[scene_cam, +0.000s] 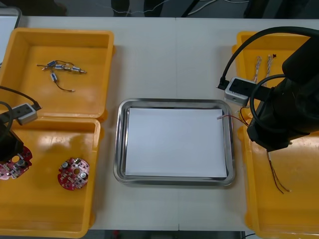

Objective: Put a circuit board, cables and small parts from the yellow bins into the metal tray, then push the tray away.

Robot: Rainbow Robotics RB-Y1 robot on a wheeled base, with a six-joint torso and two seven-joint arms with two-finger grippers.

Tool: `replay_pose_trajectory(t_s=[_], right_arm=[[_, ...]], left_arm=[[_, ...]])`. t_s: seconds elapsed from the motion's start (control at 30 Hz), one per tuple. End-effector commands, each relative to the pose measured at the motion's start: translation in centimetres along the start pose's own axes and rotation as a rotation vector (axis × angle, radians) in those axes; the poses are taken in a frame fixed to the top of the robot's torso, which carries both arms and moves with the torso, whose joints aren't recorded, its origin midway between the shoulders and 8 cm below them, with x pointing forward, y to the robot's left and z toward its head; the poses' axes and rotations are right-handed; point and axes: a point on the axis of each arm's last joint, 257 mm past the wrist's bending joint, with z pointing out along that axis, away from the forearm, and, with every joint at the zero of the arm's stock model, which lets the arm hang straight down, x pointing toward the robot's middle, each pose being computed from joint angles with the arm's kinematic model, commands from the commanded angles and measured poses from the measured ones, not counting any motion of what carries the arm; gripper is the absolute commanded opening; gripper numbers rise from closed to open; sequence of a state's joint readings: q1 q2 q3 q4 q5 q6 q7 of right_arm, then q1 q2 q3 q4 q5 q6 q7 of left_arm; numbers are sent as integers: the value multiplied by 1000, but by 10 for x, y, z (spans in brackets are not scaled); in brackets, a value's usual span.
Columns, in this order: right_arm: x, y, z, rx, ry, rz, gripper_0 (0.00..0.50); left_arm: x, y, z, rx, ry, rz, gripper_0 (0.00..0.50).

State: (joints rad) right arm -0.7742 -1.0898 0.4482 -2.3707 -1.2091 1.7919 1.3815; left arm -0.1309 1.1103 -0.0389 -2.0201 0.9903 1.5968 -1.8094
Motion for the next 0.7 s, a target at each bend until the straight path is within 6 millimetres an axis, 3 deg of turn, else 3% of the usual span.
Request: replay_pose_trajectory(t_s=[0.03, 0.33, 0.7], right_arm=[[-11, 2, -8, 19, -28, -4, 0], [-11, 2, -8, 19, -29, 0, 0], [-11, 3, -9, 16, -32, 5, 0]], left_arm=[[-11, 10, -31, -69, -24, -165, 0], [-43, -16, -48, -55, -71, -222, 0], [-96, -63, -62, -43, -121, -263, 0]])
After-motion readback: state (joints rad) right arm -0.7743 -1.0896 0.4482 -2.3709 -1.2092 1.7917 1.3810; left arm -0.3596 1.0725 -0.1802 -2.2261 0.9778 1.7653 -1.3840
